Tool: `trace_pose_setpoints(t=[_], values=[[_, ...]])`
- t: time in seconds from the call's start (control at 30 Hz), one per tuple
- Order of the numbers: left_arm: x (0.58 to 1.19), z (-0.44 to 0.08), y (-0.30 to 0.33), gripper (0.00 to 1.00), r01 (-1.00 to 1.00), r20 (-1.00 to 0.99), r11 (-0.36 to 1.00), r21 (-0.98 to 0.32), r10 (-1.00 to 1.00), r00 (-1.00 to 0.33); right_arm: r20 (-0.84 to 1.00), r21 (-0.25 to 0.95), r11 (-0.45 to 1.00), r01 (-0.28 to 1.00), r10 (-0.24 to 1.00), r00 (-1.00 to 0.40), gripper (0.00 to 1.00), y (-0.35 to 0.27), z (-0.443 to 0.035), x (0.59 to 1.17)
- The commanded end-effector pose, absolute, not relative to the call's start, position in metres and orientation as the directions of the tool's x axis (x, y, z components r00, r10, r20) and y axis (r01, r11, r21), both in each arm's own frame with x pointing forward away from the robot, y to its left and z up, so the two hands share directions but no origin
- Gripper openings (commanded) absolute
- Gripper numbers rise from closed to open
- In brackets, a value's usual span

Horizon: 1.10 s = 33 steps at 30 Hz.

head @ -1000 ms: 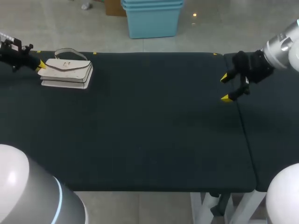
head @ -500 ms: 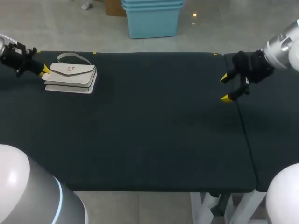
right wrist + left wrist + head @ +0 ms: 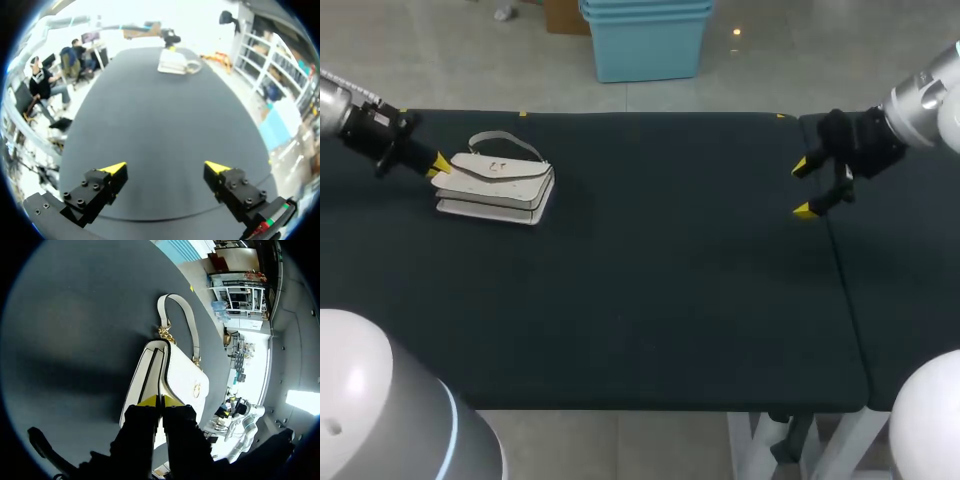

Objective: Pick up the bag, open it, inspect its contents, close it, and place it on the opposite side

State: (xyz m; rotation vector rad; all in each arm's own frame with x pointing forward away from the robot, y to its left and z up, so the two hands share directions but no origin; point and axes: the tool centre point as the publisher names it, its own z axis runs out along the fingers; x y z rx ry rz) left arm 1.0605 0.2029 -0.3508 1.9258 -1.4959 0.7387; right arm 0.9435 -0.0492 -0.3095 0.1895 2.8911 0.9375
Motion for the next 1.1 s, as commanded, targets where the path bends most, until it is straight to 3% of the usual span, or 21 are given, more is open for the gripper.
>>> trace_pose_setpoints(t=[0.03, 0.47, 0.5, 0.53, 0.67, 0.73, 1.1], values=[[1.036, -0.348, 0.184, 0.00, -0.904, 0.714, -0.414, -0.106, -0.664, 0.220, -0.052, 0.591, 0.802, 0.087, 0.146, -0.988, 1.00, -0.049, -0.310, 0.944], [1.014, -0.355, 0.159, 0.00, -0.891, 0.714, -0.440, -0.110, -0.658, 0.237, -0.052, 0.591, 0.802, 0.087, 0.146, -0.988, 1.00, -0.049, -0.310, 0.944], [1.013, -0.355, 0.158, 0.04, -0.891, 0.714, -0.441, -0.110, -0.658, 0.238, -0.052, 0.591, 0.802, 0.087, 0.146, -0.988, 1.00, -0.049, -0.310, 0.944], [1.012, -0.355, 0.157, 0.19, -0.891, 0.713, -0.441, -0.108, -0.659, 0.239, -0.052, 0.591, 0.802, 0.087, 0.146, -0.988, 1.00, -0.049, -0.310, 0.944], [1.008, -0.358, 0.153, 0.26, -0.894, 0.715, -0.438, -0.094, -0.654, 0.246, -0.052, 0.591, 0.802, 0.087, 0.146, -0.988, 1.00, -0.049, -0.310, 0.944], [1.006, -0.356, 0.151, 0.41, -0.897, 0.716, -0.433, -0.087, -0.653, 0.246, -0.052, 0.591, 0.802, 0.087, 0.146, -0.988, 1.00, -0.049, -0.310, 0.944], [0.996, -0.342, 0.165, 0.44, -0.945, 0.672, -0.322, -0.053, -0.712, 0.205, -0.052, 0.591, 0.802, 0.087, 0.146, -0.988, 1.00, -0.049, -0.310, 0.944]])
